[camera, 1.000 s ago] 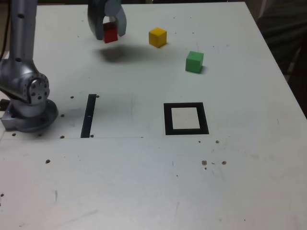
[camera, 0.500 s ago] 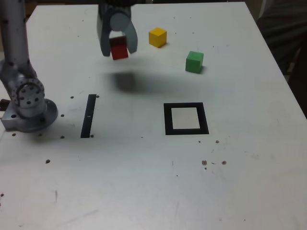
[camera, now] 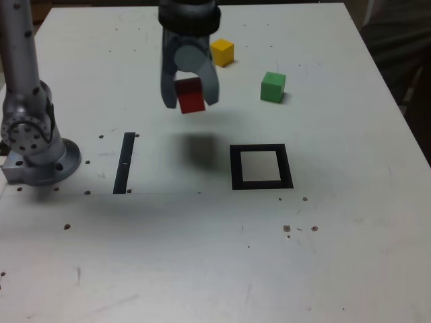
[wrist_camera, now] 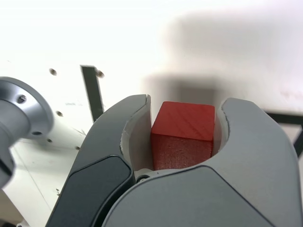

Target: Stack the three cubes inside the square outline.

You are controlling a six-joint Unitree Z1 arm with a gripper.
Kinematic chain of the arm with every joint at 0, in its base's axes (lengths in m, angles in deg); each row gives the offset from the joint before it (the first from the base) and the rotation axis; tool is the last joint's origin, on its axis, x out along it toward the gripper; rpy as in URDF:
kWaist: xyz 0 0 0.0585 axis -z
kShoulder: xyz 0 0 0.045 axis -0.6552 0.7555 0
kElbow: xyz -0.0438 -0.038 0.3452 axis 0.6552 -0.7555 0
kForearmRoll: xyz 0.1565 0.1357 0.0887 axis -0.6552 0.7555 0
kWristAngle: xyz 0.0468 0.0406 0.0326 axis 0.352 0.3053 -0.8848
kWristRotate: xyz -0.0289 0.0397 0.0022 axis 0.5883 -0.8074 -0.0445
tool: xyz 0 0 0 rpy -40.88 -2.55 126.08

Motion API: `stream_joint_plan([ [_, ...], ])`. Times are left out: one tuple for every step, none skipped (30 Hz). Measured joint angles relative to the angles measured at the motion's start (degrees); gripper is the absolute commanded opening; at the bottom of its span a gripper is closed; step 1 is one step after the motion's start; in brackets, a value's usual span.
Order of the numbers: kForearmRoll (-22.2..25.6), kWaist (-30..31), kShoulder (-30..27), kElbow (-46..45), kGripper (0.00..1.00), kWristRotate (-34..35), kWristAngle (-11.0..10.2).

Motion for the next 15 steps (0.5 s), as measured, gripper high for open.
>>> stream_joint_plan([
  [0.00, 0.78, 0.30, 0.27, 0.31, 0.40, 0.19],
  [0.00, 1.47, 0.69, 0.63, 0.31, 0.80, 0.36],
  [-0.01, 1.99, 1.07, 1.05, 0.31, 1.05, 0.50],
  [-0.03, 2.36, 1.30, 1.33, 0.31, 1.18, 0.60],
  [-0.01, 2.84, 1.55, 1.67, 0.31, 1.50, 0.71],
  [0.01, 3.60, 1.93, 2.25, 0.31, 1.89, 0.86],
  [0.06, 4.58, 2.44, 2.97, 0.31, 2.27, 1.04],
  [0.18, 5.63, 3.19, 3.89, 0.31, 2.65, 1.20],
  [0.29, 6.48, 3.97, 4.74, 0.31, 3.00, 1.33],
  [0.41, 7.19, 4.75, 5.47, 0.31, 3.36, 1.44],
  [0.54, 7.81, 5.40, 6.05, 0.31, 3.68, 1.54],
  [0.69, 8.51, 6.20, 6.89, 0.31, 4.03, 1.70],
  [0.74, 8.96, 6.85, 7.53, 0.31, 4.26, 1.86],
  [0.76, 9.32, 7.47, 8.02, 0.31, 4.39, 2.02],
  [0.88, 9.72, 8.15, 8.48, 0.31, 4.50, 2.24],
])
